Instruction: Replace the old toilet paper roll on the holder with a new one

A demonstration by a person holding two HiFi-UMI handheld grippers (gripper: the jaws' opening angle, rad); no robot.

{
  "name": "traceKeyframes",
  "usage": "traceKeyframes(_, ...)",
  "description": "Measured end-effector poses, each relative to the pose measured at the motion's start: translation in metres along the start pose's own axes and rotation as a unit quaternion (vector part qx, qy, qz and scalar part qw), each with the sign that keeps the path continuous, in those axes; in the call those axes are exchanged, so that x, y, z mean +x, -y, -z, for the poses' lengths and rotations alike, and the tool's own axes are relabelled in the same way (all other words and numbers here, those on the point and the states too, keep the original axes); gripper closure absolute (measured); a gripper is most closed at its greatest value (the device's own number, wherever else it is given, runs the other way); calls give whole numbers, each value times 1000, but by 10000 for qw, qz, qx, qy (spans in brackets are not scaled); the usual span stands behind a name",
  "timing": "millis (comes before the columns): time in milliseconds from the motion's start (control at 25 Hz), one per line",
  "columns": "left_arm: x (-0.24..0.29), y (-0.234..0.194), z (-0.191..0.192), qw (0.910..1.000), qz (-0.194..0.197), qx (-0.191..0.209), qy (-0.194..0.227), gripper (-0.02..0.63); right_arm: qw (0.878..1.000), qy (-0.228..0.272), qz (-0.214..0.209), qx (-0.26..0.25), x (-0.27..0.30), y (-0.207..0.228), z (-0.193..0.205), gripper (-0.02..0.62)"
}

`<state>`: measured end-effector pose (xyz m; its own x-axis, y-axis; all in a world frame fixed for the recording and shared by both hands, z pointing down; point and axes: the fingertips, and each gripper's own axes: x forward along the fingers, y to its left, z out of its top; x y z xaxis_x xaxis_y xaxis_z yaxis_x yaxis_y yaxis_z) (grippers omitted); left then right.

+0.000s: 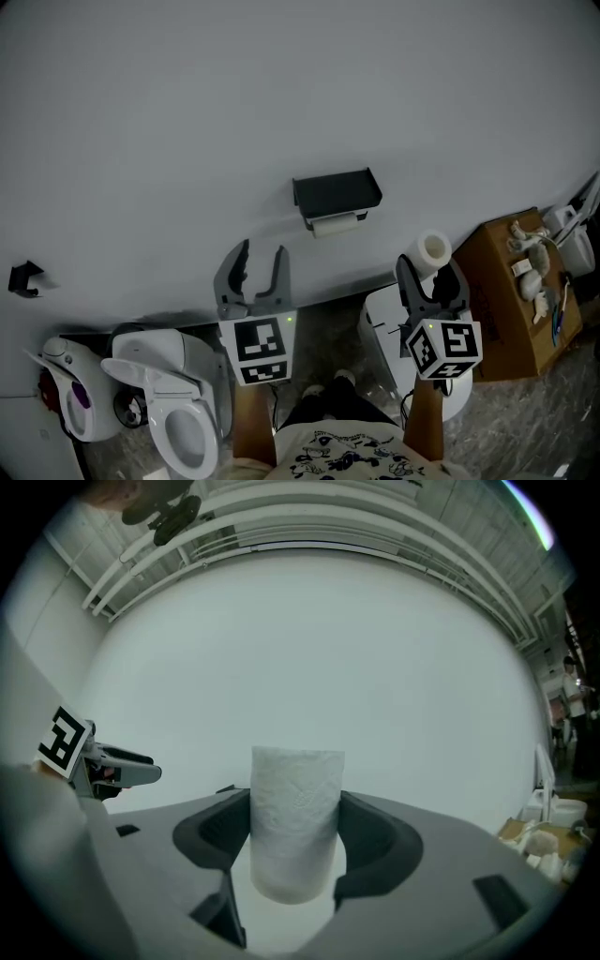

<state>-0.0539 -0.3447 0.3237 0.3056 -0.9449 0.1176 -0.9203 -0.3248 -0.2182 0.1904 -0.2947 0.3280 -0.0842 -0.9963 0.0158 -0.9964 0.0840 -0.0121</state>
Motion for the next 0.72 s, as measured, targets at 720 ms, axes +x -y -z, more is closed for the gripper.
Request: traceKeyframes(720,58,76,41,9283,47,3562,-1063,336,9993,-208,286,76,2,52,21,299)
